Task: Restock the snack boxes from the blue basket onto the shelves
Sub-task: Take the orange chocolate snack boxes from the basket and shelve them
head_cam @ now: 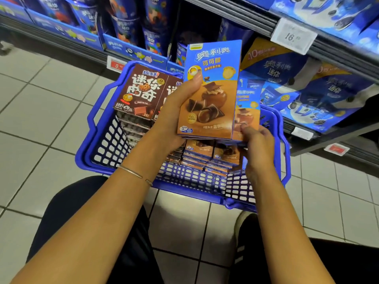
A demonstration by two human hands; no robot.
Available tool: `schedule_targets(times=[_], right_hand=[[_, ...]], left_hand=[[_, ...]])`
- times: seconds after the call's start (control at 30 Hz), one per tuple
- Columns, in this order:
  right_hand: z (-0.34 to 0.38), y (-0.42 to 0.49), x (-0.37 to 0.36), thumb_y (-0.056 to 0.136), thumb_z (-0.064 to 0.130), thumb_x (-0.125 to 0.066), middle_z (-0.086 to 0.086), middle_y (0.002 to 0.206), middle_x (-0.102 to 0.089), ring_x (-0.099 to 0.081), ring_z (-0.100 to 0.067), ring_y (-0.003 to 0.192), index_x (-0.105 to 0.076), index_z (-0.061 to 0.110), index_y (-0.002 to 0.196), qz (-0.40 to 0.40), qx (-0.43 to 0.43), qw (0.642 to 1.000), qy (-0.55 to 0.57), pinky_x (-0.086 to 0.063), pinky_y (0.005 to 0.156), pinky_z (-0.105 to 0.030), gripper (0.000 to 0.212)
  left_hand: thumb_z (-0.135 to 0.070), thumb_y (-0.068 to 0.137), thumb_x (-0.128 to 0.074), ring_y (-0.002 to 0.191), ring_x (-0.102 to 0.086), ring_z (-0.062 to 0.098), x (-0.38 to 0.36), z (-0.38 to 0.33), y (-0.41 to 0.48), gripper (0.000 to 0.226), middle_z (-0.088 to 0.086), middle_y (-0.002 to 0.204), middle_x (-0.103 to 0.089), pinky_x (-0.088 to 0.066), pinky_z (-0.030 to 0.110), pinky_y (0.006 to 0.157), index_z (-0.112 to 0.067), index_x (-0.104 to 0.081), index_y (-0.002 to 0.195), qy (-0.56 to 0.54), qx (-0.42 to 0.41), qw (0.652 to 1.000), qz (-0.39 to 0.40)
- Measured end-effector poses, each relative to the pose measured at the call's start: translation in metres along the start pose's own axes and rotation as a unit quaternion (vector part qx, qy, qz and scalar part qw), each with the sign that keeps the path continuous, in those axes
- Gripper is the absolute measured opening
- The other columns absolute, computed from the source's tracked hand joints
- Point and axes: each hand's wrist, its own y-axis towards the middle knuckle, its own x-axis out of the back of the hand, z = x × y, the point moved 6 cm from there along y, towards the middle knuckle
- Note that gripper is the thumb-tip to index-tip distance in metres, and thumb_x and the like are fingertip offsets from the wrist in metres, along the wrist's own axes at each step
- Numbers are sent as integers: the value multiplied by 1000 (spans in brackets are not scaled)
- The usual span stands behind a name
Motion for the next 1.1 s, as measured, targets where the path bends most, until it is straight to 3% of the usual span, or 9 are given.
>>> schedule_targets(times=[0.07, 0.17, 0.27, 0.33, 0.47, 0.6, 0.83, 0.97, 1.1], right_hand=[[25, -6, 9, 84, 16, -67, -11, 99, -75, -70, -15, 77, -68, 7, 108, 4, 44, 999, -5, -56, 69, -31, 26], [54, -15, 19, 87, 10, -67, -19, 106, -74, -72, -27, 88, -67, 3, 110, 10, 72, 997, 13, -59, 77, -40, 25], [83, -27, 23, 90, 6, -61, -3, 81, -73, -68, -13, 70, -67, 7, 97, 39, 97, 991, 80, -54, 62, -25, 9], [101, -36, 23, 91, 4, -56, 3, 72, -68, -64, -10, 64, -63, 14, 86, 71, 107, 981, 143, -51, 60, -22, 12], [122, -54, 9, 83, 8, -53, 1, 76, -64, -60, -18, 76, -59, 11, 86, 181, 91, 961, 190, -48, 82, -36, 8], [121, -64, -9, 84, 5, -52, 3, 69, -66, -63, -12, 66, -64, 13, 77, 232, 69, 955, 170, -51, 77, -32, 16], [98, -63, -27, 95, 9, -50, 3, 73, -71, -68, -10, 70, -56, 9, 111, 300, 18, 940, 164, -56, 76, -31, 17], [91, -59, -29, 88, 17, -58, -16, 101, -64, -66, -24, 91, -63, 7, 109, 327, -21, 929, 172, -53, 91, -41, 24], [89, -50, -29, 92, 14, -55, 0, 74, -72, -72, -13, 71, -76, 19, 86, 358, -14, 919, 162, -59, 67, -29, 22]], left_hand=[[-36, 109, -49, 99, -79, 25, 2, -1, -1, 38, 6, 109, -81, -64, 45, 89, -23, -84, 106, 11, 1, 1000, -6], [-34, 111, -47, 101, -78, 25, 3, -5, 0, 38, 6, 112, -80, -63, 44, 90, -23, -84, 110, -1, -8, 1000, -10], [-33, 111, -47, 99, -78, 24, 4, -10, -2, 38, 4, 110, -81, -63, 44, 91, -24, -83, 110, 15, -20, 1000, -16], [-34, 108, -51, 102, -78, 26, 6, -12, -2, 33, 7, 113, -79, -62, 46, 93, -18, -78, 122, 40, -27, 998, -35], [-31, 92, -71, 123, -70, 40, 7, -14, 2, 72, 19, 141, -67, -57, 56, 104, -8, -44, 156, 71, -43, 990, -110], [-35, 82, -81, 130, -65, 39, 3, -13, 6, 93, 15, 147, -64, -46, 64, 114, -15, -36, 161, 112, -64, 981, -148], [-46, 77, -82, 131, -64, 36, -5, -2, 6, 87, 11, 141, -67, -45, 67, 113, -17, -46, 151, 126, -83, 977, -152], [-50, 80, -79, 138, -60, 36, -11, 0, 9, 96, 13, 153, -59, -46, 61, 115, -17, -38, 159, 139, -85, 974, -158], [-48, 85, -75, 133, -63, 40, -11, 2, 15, 93, 16, 148, -63, -48, 63, 113, -11, -37, 160, 158, -84, 971, -159]])
